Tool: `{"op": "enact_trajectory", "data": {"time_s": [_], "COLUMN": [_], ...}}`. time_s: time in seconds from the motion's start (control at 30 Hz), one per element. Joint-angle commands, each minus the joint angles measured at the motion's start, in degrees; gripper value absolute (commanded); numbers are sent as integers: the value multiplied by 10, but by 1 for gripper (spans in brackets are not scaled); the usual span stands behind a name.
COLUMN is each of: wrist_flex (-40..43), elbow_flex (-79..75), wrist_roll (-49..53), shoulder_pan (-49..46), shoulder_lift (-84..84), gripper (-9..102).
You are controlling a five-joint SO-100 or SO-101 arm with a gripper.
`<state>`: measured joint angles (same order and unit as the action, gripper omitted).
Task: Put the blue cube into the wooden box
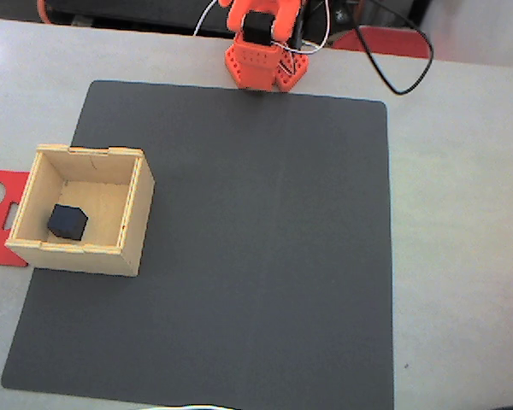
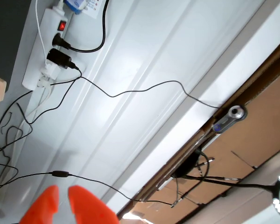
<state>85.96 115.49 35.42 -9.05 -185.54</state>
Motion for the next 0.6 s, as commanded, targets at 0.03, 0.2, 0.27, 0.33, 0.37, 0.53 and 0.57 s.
{"op": "enact_trajectory", "data": {"time_s": [0.03, 0.2, 0.27, 0.33, 0.37, 0.53, 0.57], "wrist_flex": [1, -22, -37, -53, -60, -98, -100], "elbow_flex": [41, 102, 162, 232, 268, 410, 432], "wrist_roll": [-9, -32, -36, -51, -60, -106, -109], "shoulder_pan": [-5, 11, 16, 26, 29, 26, 26], "shoulder_lift": [-57, -57, -57, -57, -57, -58, -58], "gripper": [0, 0, 0, 0, 0, 0, 0]}}
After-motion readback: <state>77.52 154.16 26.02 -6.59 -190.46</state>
